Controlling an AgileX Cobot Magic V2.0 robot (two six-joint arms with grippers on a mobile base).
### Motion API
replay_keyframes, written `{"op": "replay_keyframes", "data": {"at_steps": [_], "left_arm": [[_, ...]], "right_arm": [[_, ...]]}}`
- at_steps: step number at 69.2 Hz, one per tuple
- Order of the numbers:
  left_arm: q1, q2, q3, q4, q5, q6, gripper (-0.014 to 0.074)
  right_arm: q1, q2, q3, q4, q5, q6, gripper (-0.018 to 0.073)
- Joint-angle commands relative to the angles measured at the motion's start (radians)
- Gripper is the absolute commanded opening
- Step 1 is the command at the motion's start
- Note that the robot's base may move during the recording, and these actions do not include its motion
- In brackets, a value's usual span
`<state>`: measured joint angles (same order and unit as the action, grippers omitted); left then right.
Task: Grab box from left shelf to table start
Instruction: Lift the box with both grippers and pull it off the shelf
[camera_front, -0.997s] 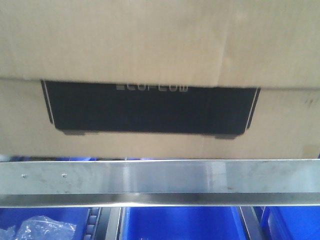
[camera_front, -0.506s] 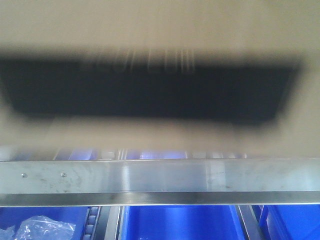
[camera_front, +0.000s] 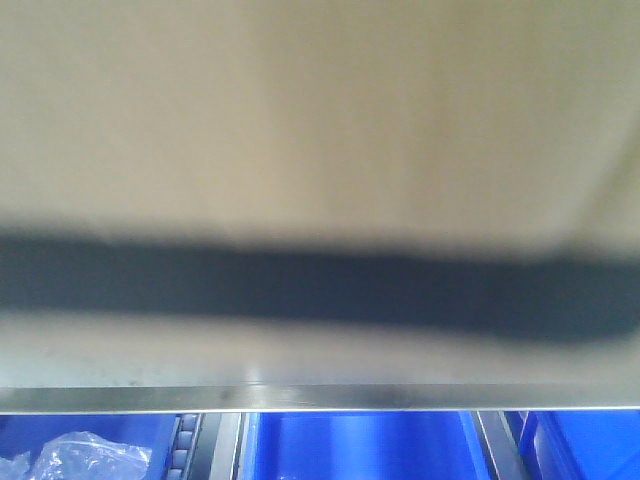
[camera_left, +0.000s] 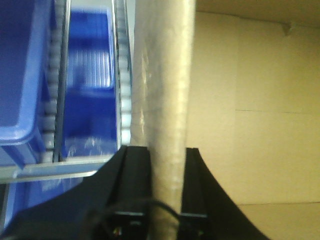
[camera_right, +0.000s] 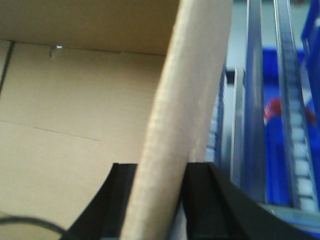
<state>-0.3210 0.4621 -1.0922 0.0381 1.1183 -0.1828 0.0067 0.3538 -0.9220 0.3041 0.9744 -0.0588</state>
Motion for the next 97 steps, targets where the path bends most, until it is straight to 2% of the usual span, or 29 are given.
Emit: {"op": "replay_keyframes", "data": {"at_steps": [1,18,32,40,52,65,97], "left_arm": [[-0.004,-0.051,-0.035,0.029,-0.168,-0.019,-0.0092],[-0.004,-0.181,-0.035,0.027,-0.181,-0.005,-0.0092],[-0.004,-0.262,-0.035,0.027,-0.208,0.032,-0.0092],[-0.004,-0.307,-0.035,0.027,-0.209,0.076,-0.0092],[-0.004,-0.368,-0.035,0.025,-0.209,0.080,-0.0092],[-0.004,-0.405,-0.027,0.023,-0.211,0.117,-0.0092],[-0.004,-0.406,-0.024,-0.002,-0.218,0.118,-0.0092]], "right_arm": [[-0.007,-0.042,-0.031,-0.030,-0.136,-0.027,0.0060],[-0.007,-0.149,-0.031,-0.017,-0.212,-0.027,0.0060],[-0.007,-0.186,-0.031,0.033,-0.287,-0.028,0.0060],[-0.007,-0.210,-0.031,0.040,-0.290,-0.049,0.0060],[-0.008,-0.283,-0.031,0.040,-0.272,-0.119,0.0060],[-0.008,-0.319,-0.031,0.041,-0.270,-0.120,0.0060],[-0.008,-0.319,-0.031,0.041,-0.282,-0.120,0.0060]]}}
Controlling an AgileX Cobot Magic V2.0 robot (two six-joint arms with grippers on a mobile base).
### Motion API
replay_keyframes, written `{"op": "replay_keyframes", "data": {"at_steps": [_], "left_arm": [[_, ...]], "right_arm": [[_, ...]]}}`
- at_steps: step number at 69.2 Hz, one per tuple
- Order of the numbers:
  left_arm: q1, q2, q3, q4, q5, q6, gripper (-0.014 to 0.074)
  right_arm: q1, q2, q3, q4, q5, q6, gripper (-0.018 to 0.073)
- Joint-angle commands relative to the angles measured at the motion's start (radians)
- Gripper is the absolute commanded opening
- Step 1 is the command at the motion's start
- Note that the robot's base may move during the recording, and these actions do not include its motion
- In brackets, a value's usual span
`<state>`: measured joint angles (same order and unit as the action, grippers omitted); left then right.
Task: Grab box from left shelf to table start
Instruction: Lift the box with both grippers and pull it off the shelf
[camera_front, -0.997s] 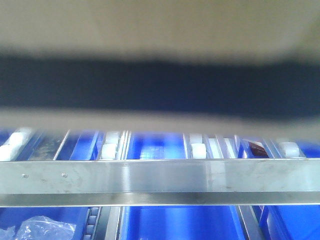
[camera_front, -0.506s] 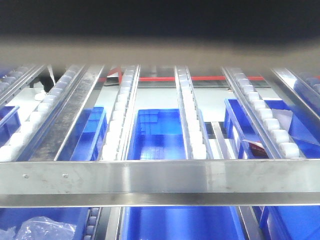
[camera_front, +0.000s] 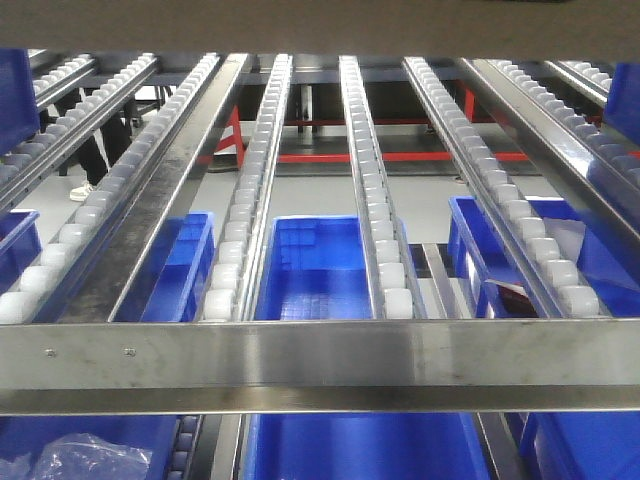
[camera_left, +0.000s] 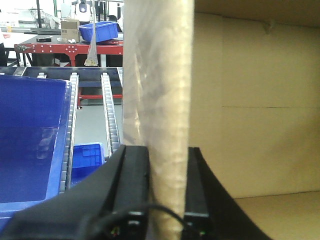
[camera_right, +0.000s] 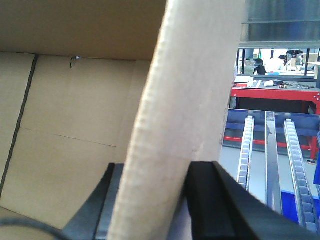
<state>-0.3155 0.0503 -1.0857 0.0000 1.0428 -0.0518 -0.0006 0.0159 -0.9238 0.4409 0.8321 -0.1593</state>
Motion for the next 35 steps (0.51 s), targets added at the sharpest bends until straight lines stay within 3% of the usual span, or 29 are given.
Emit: {"op": "replay_keyframes", "data": {"at_steps": [1,17,35], "left_arm": [[-0.010,0.006,-0.027,0.036,-0.143,-0.013,-0.0092],[-0.010,0.006,0.049,0.036,-0.143,-0.013,-0.0092],[-0.010,0.006,0.241,0.036,-0.143,-0.013,-0.0093]], "right_arm": [[-0.001,0.019,-0.029,-0.096,-0.140,-0.019,0.0060],[-0.001,0.019,-0.029,-0.096,-0.140,-0.019,0.0060],[-0.001,0.019,-0.029,-0.096,-0.140,-0.019,0.0060]]}}
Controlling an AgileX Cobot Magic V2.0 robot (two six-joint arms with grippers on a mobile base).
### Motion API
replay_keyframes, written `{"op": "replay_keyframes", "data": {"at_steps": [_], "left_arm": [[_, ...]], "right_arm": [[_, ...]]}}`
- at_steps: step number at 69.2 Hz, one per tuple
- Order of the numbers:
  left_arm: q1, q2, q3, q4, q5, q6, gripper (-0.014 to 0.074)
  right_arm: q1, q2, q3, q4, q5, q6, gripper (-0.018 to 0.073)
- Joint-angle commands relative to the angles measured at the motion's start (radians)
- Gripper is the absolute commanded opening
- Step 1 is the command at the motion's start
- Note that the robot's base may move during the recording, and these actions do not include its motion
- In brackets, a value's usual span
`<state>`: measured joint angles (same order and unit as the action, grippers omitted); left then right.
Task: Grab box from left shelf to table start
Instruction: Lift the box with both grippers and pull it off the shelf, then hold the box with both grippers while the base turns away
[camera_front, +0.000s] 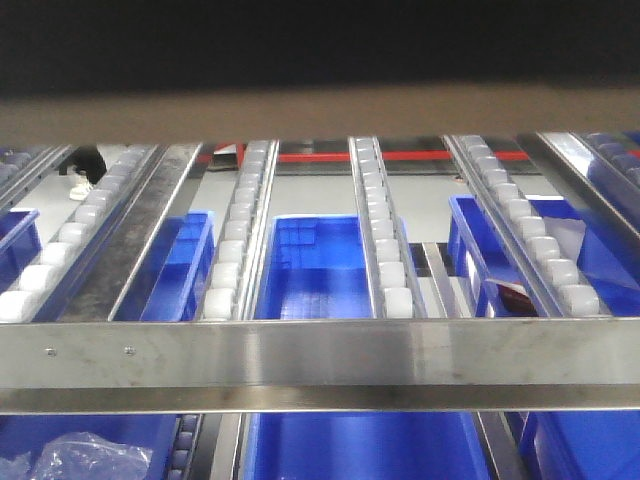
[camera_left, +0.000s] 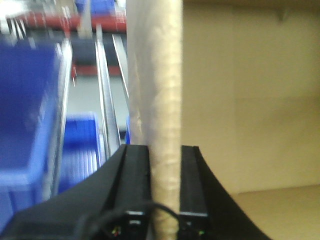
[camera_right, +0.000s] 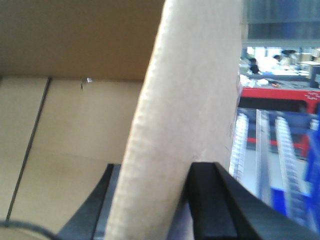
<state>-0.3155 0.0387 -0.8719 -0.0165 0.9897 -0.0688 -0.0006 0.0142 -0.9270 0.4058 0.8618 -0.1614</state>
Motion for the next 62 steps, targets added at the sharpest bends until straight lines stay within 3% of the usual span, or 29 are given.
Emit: {"op": "replay_keyframes", "data": {"at_steps": [1,27,38,62], "left_arm": [[-0.010,0.018,0.037,0.053,-0.089,0.004,-0.0093],[-0.010,0.018,0.363,0.053,-0.092,0.004,-0.0093],[-0.010,0.018,0.407,0.054,-0.240,0.004,-0.0094],[-0.010,0.018,0.423,0.054,-0.252,0.004,-0.0094]], "right_arm": [[-0.001,0.021,-0.026,-0.061,-0.170,-0.017,0.0060],[-0.001,0.021,-0.026,-0.061,-0.172,-0.017,0.0060],[-0.001,0.021,-0.026,-0.061,-0.172,-0.017,0.0060],[-0.001,0.021,-0.026,-0.061,-0.172,-0.017,0.0060]]}}
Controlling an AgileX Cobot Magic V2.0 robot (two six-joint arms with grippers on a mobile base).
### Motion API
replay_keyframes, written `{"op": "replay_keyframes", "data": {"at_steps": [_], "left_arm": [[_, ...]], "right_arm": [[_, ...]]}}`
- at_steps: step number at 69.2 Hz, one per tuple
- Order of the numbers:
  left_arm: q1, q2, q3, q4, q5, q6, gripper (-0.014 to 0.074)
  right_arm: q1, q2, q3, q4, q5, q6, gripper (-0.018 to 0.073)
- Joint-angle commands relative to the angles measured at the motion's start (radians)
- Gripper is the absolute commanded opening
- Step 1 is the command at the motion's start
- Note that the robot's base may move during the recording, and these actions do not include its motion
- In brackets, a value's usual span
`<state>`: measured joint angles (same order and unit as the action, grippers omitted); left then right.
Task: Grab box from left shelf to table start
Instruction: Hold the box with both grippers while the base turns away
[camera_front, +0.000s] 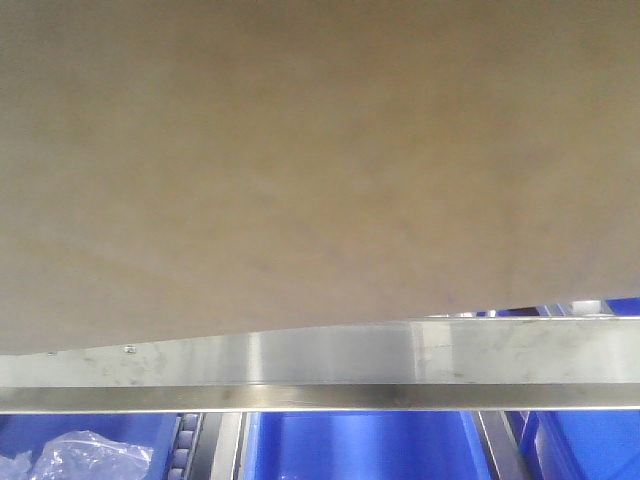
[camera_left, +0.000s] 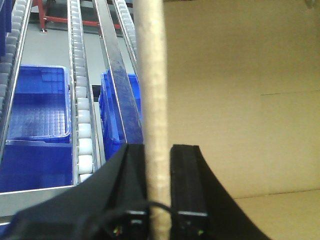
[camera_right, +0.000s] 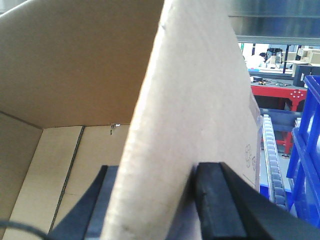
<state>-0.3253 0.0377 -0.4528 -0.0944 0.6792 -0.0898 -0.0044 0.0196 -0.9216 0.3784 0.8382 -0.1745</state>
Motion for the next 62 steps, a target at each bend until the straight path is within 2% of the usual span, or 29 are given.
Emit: {"op": "replay_keyframes", "data": {"at_steps": [1,62], "left_arm": [[0.000,0.018,0.003,0.132,0.059,0.025,-0.0094],[0.000,0.018,0.003,0.132,0.059,0.025,-0.0094]], "right_arm": [[0.003,0.015,-0.032,-0.033,-0.148,-0.004,0.0060],[0.003,0.015,-0.032,-0.033,-0.148,-0.004,0.0060]]}}
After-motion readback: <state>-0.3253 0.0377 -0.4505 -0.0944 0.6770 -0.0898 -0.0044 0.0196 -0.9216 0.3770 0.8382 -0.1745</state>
